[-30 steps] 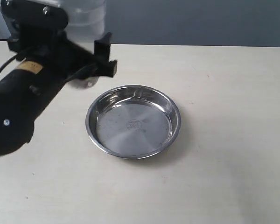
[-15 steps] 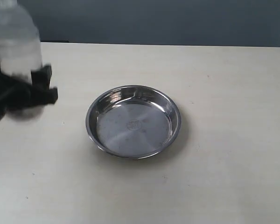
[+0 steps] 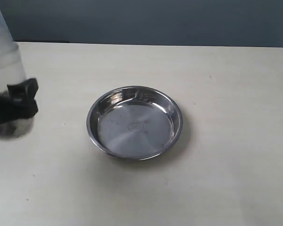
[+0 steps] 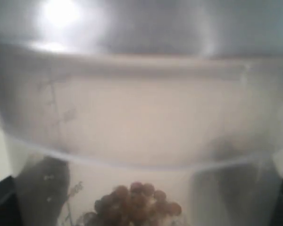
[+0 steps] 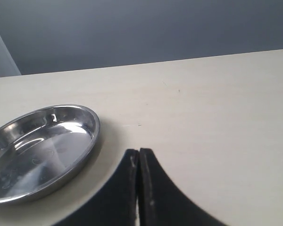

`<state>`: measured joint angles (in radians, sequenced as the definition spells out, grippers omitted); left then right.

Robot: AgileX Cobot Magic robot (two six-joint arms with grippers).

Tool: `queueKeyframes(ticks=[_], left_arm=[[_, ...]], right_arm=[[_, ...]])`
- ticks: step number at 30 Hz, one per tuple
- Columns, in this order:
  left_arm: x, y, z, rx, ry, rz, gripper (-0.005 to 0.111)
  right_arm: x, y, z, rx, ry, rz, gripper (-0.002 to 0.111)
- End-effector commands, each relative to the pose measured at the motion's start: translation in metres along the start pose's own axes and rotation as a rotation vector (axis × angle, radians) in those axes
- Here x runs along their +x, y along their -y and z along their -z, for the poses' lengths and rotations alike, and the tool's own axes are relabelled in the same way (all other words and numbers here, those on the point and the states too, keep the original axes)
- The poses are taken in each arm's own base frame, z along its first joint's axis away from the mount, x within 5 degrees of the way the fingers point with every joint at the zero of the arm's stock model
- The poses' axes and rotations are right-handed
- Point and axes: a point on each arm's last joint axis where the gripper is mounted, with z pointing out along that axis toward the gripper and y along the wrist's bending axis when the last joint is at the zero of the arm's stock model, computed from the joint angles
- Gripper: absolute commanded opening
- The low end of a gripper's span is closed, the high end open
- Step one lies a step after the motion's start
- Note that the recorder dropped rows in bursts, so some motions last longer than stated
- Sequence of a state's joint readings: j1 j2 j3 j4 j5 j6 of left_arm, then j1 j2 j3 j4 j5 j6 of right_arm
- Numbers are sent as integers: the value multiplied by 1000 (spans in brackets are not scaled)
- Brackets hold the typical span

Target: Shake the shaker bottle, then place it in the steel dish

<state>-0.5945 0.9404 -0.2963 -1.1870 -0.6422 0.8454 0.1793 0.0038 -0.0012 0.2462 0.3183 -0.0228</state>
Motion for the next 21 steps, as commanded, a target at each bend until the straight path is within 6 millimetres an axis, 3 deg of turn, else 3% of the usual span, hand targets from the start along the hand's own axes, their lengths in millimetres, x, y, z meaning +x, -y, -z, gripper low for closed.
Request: queueKeyframes(ticks=[1,4,5,7,9,11,12,15,16,17,21], left_arm=[[-39,10,18,148,211,-60,0],[13,-13,5,-67,-26,-28,0],[22,-16,3,-93,-54,-13,0],[10,-4,5,18,28,-32,0],[-26,12,16,169,231,-63,0],[-44,15,23,194,303,-80,0],[-37,9,20,142,247,-53,0],[17,-14,5,-90,-51,-32,0],[23,-15,3,-107,-74,-36,0],[20,-12,3,-81,-54,-60,0],[-28,8,12,85,182,-111,0]], right_arm=[[-1,0,0,-1,12,4,-1],[-1,0,0,-1,12,4,-1],[-1,0,0,-1,12,4,-1],[-1,0,0,-1,12,4,-1],[-1,0,0,-1,12,4,-1],[-1,0,0,-1,12,4,-1],[-1,0,0,-1,12,4,-1],[-1,0,0,-1,12,4,-1],[-1,0,0,-1,12,4,-1],[-1,0,0,-1,12,4,-1],[-1,0,0,-1,12,4,-1]])
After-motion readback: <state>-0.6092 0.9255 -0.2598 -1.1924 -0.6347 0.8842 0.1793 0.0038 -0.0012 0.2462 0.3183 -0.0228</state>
